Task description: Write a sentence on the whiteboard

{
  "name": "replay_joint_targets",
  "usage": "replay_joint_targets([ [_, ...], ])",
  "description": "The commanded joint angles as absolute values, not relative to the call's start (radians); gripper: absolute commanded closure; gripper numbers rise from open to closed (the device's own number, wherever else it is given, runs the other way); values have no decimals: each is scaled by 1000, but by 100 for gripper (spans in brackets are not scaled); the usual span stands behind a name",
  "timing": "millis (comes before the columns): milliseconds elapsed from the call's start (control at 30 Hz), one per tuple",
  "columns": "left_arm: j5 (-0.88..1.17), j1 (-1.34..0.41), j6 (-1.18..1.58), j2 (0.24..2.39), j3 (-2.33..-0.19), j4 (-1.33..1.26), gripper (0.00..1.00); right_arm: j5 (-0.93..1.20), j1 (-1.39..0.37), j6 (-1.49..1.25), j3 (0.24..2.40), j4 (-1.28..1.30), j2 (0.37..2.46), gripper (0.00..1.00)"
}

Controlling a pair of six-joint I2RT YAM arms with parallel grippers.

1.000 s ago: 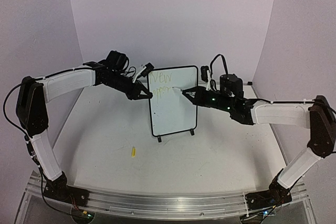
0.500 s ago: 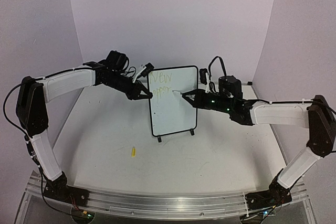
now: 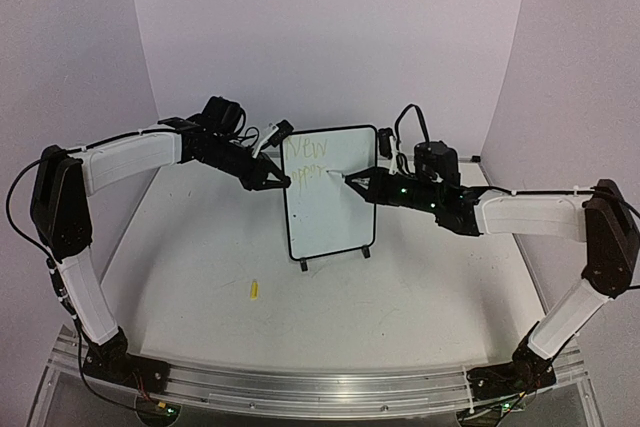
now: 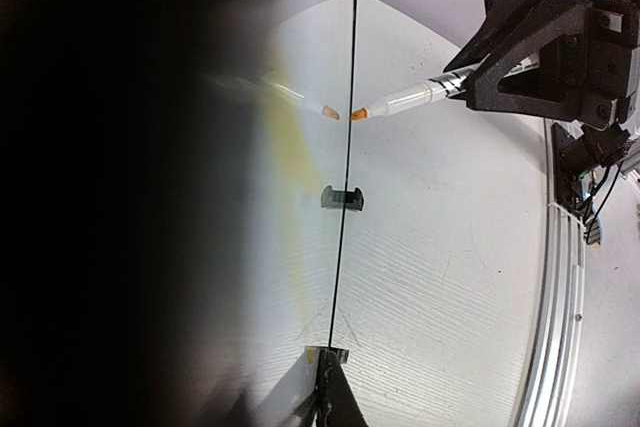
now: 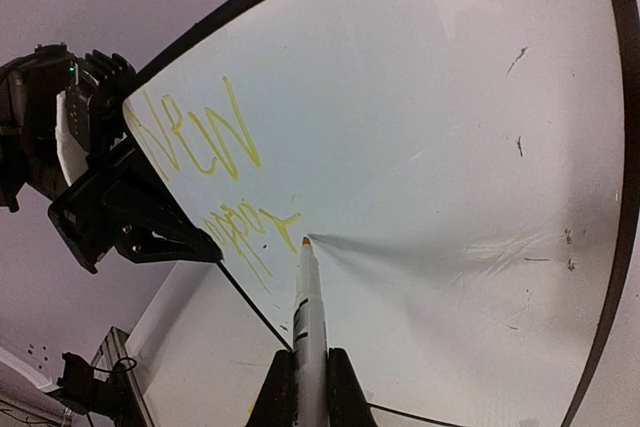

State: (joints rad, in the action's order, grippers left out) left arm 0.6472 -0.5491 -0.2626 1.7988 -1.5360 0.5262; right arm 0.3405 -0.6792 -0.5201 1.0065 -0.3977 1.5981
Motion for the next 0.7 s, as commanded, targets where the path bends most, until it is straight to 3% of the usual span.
replay_joint_targets([
  [0, 571, -552, -303, 1772, -1525, 612, 100, 340, -676, -513, 1046, -422, 1612, 100],
  [667, 571, -552, -303, 1769, -1525, 612, 100, 187, -676, -543, 1000, -398, 1549, 100],
])
